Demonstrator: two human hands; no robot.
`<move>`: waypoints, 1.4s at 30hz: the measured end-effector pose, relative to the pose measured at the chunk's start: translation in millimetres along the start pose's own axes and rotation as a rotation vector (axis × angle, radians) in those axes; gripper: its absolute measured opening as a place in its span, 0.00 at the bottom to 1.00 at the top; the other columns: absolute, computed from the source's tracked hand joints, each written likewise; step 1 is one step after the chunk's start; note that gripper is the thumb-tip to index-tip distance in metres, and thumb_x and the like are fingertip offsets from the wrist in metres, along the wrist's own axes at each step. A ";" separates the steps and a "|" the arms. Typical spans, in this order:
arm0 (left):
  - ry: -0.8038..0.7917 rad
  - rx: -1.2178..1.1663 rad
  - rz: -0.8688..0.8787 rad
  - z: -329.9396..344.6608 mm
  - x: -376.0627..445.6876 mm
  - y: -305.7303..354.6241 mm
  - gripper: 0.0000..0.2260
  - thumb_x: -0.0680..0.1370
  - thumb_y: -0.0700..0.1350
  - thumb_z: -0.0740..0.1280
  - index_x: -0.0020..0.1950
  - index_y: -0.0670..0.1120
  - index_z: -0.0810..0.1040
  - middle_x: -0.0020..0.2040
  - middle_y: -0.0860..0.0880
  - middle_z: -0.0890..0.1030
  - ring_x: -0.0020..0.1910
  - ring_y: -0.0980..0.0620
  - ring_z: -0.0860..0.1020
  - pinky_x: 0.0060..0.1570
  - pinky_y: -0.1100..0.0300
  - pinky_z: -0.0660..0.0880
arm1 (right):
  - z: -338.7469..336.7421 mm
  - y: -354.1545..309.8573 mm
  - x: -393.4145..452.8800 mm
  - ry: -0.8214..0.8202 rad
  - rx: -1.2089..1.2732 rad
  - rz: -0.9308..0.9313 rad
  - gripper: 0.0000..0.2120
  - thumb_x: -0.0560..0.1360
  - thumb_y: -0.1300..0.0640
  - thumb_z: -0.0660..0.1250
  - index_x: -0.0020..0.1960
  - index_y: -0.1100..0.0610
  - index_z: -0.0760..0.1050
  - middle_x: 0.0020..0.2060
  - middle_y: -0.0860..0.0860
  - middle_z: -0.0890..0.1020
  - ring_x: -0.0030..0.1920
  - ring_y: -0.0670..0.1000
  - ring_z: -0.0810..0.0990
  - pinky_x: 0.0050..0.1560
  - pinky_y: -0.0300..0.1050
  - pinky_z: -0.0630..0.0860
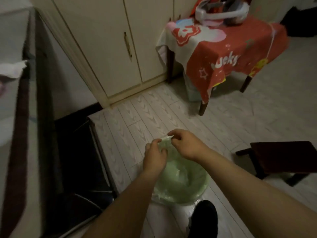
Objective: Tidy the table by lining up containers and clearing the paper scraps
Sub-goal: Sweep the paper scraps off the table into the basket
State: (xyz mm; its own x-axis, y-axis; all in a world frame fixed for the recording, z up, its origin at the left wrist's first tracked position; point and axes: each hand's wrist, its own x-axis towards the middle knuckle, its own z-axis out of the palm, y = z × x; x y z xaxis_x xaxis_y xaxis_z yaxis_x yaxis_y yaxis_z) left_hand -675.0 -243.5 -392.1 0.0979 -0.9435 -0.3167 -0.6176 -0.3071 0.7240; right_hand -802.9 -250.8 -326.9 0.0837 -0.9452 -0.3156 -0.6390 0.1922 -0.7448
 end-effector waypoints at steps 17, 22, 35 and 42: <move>-0.141 0.377 -0.378 39.6 50.7 -87.2 0.30 0.79 0.41 0.59 0.78 0.46 0.48 0.73 0.42 0.63 0.68 0.40 0.68 0.67 0.45 0.67 | 44.2 52.3 54.8 -0.165 -0.073 0.078 0.19 0.81 0.56 0.57 0.71 0.56 0.69 0.64 0.56 0.77 0.43 0.49 0.78 0.48 0.43 0.76; -0.085 0.343 -0.343 37.6 45.9 -82.1 0.16 0.80 0.37 0.57 0.67 0.43 0.65 0.65 0.41 0.67 0.59 0.41 0.74 0.56 0.50 0.73 | 36.1 54.3 50.9 -0.150 -0.075 0.124 0.20 0.81 0.54 0.59 0.72 0.56 0.68 0.64 0.56 0.77 0.51 0.52 0.78 0.54 0.46 0.74; 0.087 0.417 -0.055 -29.7 1.3 67.6 0.19 0.78 0.35 0.59 0.68 0.41 0.60 0.65 0.41 0.71 0.60 0.39 0.76 0.52 0.50 0.74 | -57.1 -36.8 0.9 0.087 -0.165 0.122 0.22 0.79 0.54 0.61 0.72 0.57 0.66 0.66 0.58 0.74 0.59 0.57 0.78 0.60 0.50 0.74; 0.162 0.196 0.014 -116.9 -25.3 163.9 0.19 0.78 0.35 0.60 0.68 0.41 0.61 0.62 0.41 0.75 0.57 0.40 0.78 0.49 0.50 0.75 | -112.1 -124.7 -42.8 0.526 -0.627 0.009 0.30 0.76 0.47 0.61 0.74 0.55 0.58 0.77 0.58 0.52 0.77 0.59 0.48 0.75 0.58 0.45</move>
State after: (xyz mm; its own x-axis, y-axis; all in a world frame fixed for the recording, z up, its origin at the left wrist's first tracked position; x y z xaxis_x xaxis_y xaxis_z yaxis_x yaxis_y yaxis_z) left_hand -687.5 -284.6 -193.8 0.2022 -0.9601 -0.1932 -0.7576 -0.2783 0.5904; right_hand -812.5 -264.0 -154.6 -0.1934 -0.9746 0.1130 -0.9600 0.1642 -0.2267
